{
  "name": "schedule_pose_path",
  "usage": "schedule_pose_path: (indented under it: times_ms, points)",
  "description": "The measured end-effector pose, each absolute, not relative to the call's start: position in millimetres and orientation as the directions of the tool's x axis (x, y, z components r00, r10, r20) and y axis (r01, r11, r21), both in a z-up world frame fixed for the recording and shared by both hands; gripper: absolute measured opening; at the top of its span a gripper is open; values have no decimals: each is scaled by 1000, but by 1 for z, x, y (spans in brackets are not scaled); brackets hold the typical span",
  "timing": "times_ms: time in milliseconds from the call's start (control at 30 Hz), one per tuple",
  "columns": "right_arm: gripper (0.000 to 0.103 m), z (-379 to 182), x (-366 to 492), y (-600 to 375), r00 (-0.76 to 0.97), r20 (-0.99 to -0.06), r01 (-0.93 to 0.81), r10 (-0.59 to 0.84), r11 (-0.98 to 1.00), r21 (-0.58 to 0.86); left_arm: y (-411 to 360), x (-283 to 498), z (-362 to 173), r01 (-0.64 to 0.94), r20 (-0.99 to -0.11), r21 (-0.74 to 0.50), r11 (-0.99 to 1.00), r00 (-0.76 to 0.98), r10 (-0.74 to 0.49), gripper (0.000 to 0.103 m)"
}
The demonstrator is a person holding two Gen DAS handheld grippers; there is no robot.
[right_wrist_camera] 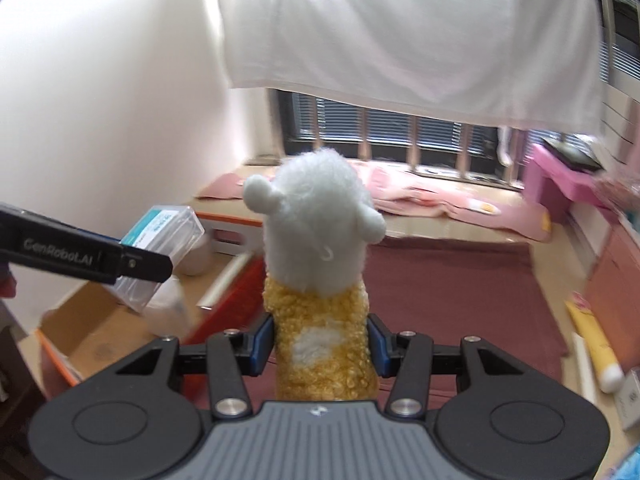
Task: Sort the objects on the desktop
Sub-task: 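Lift and carry the floss box and alpaca plush over the cardboard box with both tools, then lower the floss box beside the pink box and open the left tool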
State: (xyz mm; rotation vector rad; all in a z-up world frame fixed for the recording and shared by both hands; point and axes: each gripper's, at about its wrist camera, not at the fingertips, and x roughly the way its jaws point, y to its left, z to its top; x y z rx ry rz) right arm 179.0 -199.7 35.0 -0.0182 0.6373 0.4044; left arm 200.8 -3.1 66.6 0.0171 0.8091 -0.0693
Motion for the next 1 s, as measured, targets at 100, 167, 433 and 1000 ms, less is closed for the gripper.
schedule_pose_path:
  times_ms: [100,167,433,1000]
  points:
    - [47,41,176,-173,708,-575,-424,410,898,117,28,195,67,33,-726,1,999,687,-21,58]
    - [47,43,176,-154,694,-574,-455,434,883,116,47,193,65,8,-728,9,1000,685,1,58]
    - [47,39,179,-91,626,-584,-550,516,824,139,101,193,40,-48,-764,-6,999,645,27,58]
    - [47,19,194,-67,580,-590,-590,561,789,171,113,223,-32,24,-857,82,996,512,58,58]
